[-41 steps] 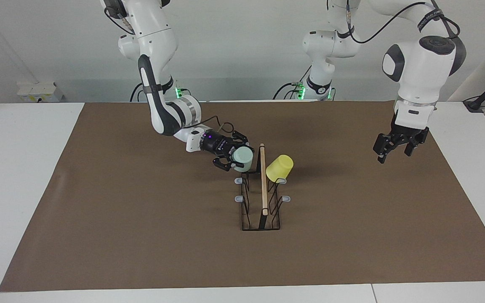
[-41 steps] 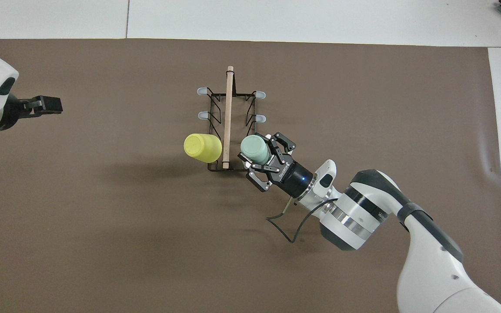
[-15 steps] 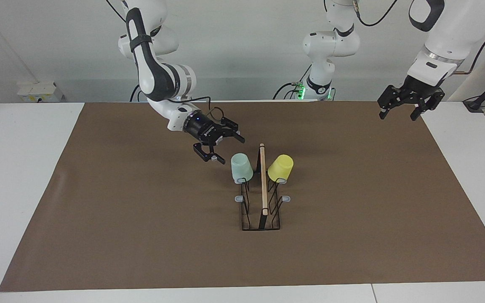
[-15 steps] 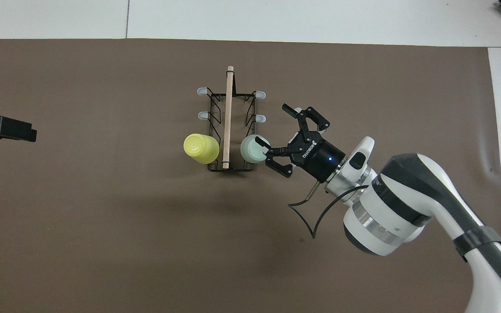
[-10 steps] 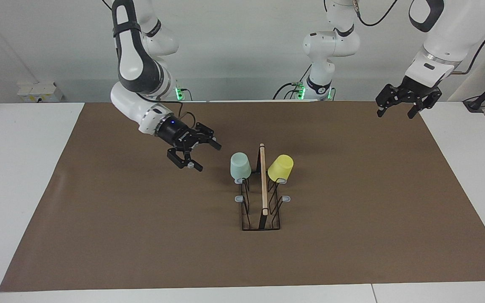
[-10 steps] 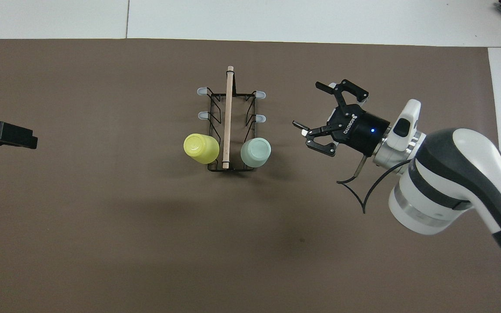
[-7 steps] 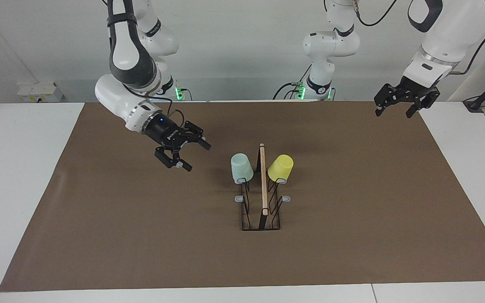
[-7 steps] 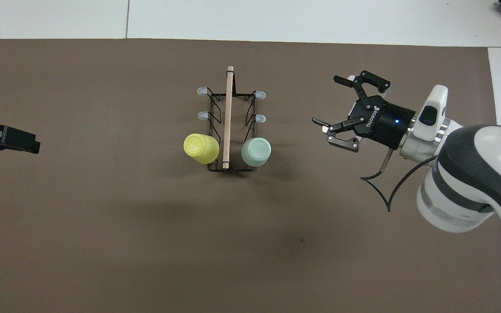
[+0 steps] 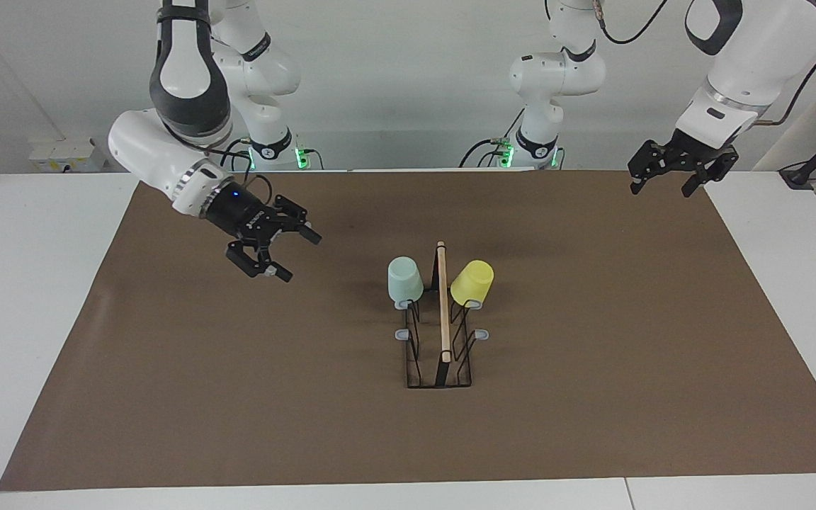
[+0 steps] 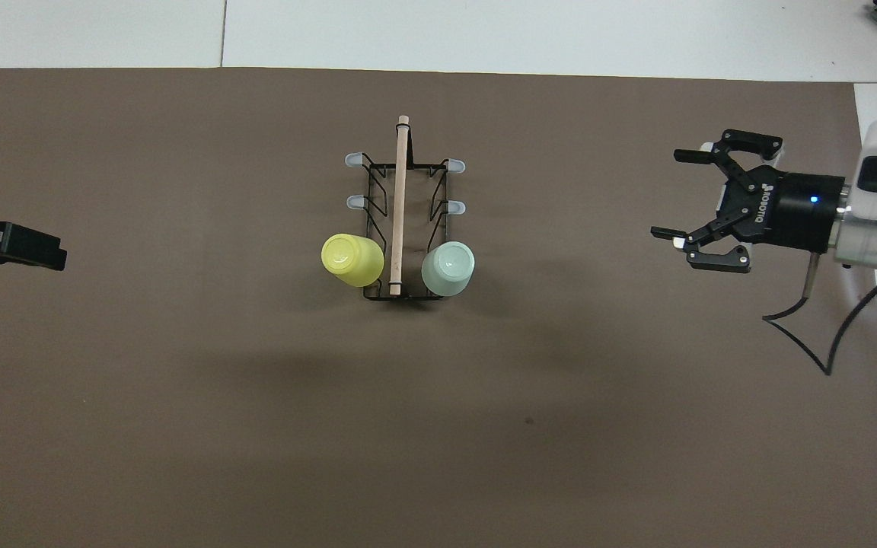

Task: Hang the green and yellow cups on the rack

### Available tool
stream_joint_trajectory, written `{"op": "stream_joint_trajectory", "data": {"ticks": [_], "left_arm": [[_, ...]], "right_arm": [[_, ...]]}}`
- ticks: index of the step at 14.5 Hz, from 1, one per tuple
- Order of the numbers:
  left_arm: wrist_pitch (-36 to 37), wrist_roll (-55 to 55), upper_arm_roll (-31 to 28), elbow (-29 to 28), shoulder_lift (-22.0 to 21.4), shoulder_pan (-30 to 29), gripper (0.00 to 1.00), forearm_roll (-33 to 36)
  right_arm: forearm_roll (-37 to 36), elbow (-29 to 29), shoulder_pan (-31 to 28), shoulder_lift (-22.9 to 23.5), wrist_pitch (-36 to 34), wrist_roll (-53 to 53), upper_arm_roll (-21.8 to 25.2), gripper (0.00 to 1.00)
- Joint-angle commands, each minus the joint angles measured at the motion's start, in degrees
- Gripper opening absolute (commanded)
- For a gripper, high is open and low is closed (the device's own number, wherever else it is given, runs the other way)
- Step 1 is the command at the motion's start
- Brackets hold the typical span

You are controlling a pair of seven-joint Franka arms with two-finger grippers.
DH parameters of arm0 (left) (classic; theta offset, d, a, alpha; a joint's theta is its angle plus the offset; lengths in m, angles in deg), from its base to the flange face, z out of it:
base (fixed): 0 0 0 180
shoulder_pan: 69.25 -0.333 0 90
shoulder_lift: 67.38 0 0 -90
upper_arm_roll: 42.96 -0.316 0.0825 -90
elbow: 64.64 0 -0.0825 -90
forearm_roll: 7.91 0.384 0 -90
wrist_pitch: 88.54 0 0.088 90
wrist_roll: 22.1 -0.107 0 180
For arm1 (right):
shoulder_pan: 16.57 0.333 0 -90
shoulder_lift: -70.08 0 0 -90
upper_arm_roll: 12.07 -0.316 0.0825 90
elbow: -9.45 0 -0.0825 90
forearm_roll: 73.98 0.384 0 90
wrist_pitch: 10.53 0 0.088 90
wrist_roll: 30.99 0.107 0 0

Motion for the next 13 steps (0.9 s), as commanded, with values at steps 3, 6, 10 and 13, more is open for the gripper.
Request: {"op": "stream_joint_trajectory", "data": {"ticks": [3,6,10,13], "left_arm": [[1.12,-1.04,0.65,0.26,-0.46,-0.77,1.0,1.1],[0.77,-0.78,0.65,-0.01,-0.73,-0.51,1.0,1.02],[1.21,-0.43,0.65,-0.27,-0.9,-0.6,1.0,1.02],[0.86,-0.43,0.65,-0.27,-0.9,-0.6,1.0,1.02]], "right_arm": [[-16.23,-5.86,-3.49,-3.52,-10.24,19.38,-0.68,1.0],[-24.49,-11.92,-3.49,-4.14,-18.14,34.83,-0.68,1.0],[-32.41,-15.01,-3.67,-4.49,-23.69,57.7,-0.86,1.0],[-40.66,-14.66,-2.09,-5.45,-26.68,73.34,-1.74,1.0]]}}
